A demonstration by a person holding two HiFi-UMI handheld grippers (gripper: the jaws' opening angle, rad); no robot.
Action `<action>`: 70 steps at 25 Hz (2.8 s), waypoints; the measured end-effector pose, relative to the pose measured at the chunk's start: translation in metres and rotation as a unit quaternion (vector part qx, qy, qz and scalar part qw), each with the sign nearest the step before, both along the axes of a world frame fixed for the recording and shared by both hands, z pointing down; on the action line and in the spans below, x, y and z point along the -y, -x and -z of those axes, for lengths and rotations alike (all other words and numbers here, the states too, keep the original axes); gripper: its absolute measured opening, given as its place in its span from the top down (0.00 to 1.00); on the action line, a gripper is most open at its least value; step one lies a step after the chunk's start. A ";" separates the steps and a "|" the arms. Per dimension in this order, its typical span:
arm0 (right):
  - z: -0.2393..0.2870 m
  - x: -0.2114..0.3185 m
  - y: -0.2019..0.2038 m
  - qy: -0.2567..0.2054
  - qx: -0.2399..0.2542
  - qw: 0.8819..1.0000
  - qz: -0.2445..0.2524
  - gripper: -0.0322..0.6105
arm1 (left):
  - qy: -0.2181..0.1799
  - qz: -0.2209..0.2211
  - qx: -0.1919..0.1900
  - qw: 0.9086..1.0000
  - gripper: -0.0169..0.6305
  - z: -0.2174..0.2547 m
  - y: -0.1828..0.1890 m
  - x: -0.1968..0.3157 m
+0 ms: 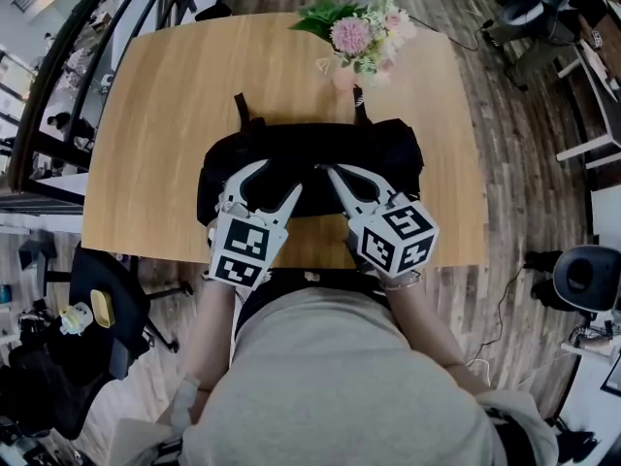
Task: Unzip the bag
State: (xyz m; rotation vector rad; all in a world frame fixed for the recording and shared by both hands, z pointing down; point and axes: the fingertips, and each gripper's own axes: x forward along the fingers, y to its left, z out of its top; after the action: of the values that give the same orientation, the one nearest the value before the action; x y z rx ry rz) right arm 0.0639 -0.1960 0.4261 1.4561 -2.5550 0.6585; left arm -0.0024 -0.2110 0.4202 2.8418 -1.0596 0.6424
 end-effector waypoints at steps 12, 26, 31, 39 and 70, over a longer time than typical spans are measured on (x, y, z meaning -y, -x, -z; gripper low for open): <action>0.002 -0.002 0.001 -0.006 -0.008 1.000 -0.002 0.94 | -0.020 -0.052 0.078 0.995 0.60 -0.015 -0.039 0.006; 0.000 -0.003 0.000 -0.005 -0.012 1.000 -0.010 0.94 | -0.035 -0.081 0.125 0.988 0.88 -0.025 -0.041 -0.002; 0.001 -0.001 -0.001 -0.005 -0.009 1.000 -0.013 0.94 | -0.037 -0.081 0.120 0.989 0.90 -0.023 -0.040 -0.002; 0.003 -0.001 -0.012 -0.013 -0.005 0.999 -0.029 0.93 | -0.037 -0.065 0.103 0.992 0.90 -0.020 -0.037 -0.001; 0.012 -0.011 -0.089 -0.023 -0.021 0.993 -0.118 0.93 | 0.001 -0.018 0.045 0.999 0.90 -0.020 -0.027 0.002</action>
State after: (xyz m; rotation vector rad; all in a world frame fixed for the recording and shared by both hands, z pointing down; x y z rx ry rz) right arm 0.1528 -0.1854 0.4143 1.7851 -2.4031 0.5945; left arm 0.0245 -0.2129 0.4406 2.8615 -1.0194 0.7809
